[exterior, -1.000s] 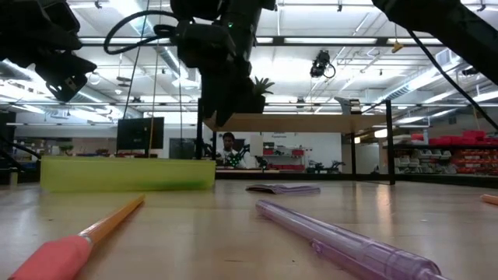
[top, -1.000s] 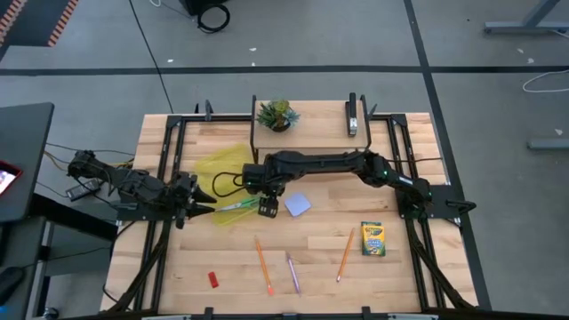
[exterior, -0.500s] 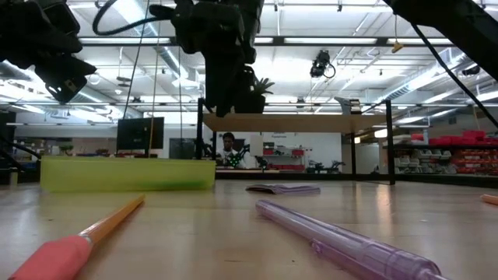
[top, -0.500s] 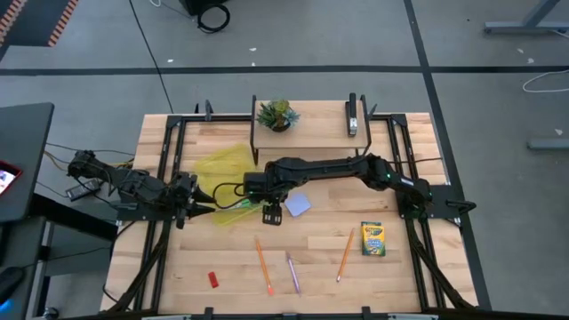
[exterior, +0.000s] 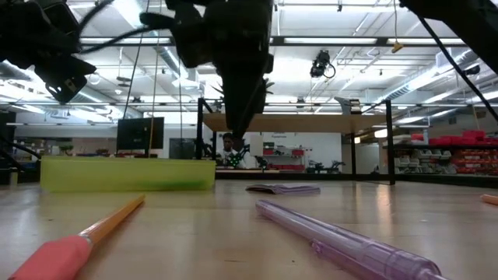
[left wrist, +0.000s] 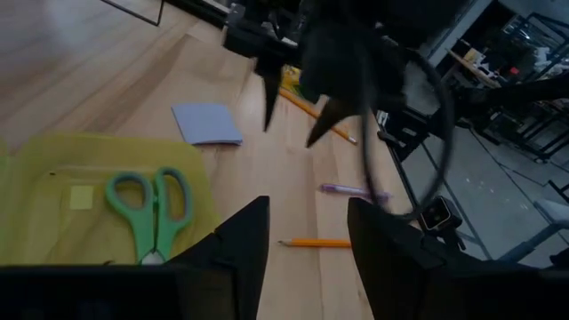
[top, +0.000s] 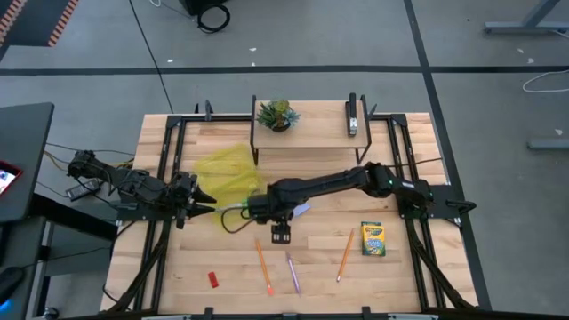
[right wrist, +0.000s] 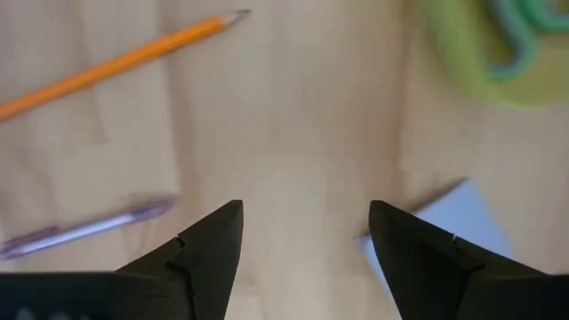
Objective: Pack school essentials
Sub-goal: Put the yellow crayon box into the yellow supply box
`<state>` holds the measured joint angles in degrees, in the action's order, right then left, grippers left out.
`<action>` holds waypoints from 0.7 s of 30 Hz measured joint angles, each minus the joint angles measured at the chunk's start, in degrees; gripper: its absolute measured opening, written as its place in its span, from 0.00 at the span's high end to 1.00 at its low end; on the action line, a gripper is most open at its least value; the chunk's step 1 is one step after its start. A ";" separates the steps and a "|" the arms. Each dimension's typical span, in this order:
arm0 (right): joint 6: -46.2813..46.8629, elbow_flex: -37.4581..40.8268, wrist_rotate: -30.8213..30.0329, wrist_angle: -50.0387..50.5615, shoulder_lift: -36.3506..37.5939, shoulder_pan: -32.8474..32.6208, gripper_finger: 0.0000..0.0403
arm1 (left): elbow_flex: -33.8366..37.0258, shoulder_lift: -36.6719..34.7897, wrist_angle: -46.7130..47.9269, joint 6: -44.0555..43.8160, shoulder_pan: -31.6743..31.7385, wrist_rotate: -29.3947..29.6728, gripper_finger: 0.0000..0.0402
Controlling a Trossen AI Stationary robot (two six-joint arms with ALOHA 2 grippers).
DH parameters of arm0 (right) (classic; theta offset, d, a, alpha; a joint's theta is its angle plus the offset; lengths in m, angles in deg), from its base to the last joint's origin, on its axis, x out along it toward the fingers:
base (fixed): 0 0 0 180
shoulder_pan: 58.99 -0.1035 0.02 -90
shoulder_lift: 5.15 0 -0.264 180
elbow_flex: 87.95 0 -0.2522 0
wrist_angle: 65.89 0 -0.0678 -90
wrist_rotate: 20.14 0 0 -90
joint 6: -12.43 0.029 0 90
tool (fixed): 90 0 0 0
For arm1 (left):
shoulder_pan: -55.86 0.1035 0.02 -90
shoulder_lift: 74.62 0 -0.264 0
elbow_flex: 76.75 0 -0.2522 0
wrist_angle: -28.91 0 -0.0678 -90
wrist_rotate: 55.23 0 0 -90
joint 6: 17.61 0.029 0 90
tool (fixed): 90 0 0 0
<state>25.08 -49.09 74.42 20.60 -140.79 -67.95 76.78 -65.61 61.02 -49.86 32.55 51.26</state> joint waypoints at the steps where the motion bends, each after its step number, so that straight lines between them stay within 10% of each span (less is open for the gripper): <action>1: 0.30 0.11 -0.02 -0.06 0.52 -0.36 0.38 | 0.00 0.00 0.00 0.02 0.00 0.00 0.60; 13: 9.86 39.38 -6.55 -25.06 32.70 -1.07 0.38 | 0.02 0.00 -1.88 5.47 0.09 0.08 0.60; 21: 33.01 62.39 -10.75 -29.15 51.09 -1.86 0.38 | 0.02 0.00 -2.07 13.21 1.02 7.57 0.63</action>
<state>58.09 13.31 63.67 -8.55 -89.70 -69.81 76.80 -65.61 58.96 -36.65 33.57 58.83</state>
